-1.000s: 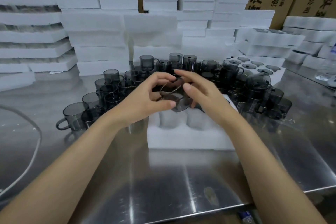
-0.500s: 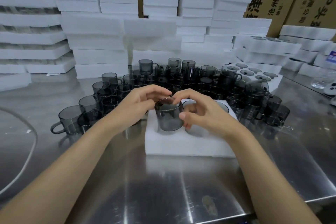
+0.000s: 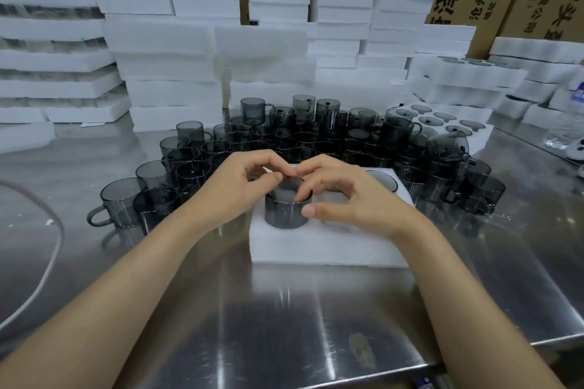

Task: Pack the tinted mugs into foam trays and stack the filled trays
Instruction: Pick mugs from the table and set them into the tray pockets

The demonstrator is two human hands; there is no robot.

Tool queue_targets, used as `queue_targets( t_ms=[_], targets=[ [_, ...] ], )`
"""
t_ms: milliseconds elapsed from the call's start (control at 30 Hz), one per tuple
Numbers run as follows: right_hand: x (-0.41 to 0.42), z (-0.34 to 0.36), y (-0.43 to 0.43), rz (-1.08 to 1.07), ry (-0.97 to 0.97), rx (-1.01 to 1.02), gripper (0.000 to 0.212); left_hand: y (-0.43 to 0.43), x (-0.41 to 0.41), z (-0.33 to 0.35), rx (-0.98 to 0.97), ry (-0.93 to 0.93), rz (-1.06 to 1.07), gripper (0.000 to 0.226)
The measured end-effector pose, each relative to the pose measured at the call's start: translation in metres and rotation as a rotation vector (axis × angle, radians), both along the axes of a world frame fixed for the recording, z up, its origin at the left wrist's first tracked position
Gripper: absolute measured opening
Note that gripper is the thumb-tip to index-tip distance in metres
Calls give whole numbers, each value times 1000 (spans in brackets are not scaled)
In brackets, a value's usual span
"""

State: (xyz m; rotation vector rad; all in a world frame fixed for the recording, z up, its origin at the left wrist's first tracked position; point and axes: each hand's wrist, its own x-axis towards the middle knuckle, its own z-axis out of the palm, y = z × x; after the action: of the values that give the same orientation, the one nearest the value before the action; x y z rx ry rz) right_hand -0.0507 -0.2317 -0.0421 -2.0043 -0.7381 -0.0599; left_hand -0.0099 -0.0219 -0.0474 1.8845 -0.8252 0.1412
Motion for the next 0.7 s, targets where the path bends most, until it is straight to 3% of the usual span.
queue_targets(
  t_ms=[100, 300, 500, 700],
  targets=[
    [-1, 0, 2, -10, -16, -6, 7, 2, 1, -1, 14, 9, -12, 24],
    [-2, 0, 2, 1, 3, -37, 15, 0, 2, -1, 82, -1, -14, 22],
    [-2, 2, 4, 27, 30, -234, 6, -1, 1, -2, 232, -60, -19, 22],
    [-6, 6, 5, 22, 10, -253, 11, -1, 3, 2, 270, -119, -20, 20]
  ],
)
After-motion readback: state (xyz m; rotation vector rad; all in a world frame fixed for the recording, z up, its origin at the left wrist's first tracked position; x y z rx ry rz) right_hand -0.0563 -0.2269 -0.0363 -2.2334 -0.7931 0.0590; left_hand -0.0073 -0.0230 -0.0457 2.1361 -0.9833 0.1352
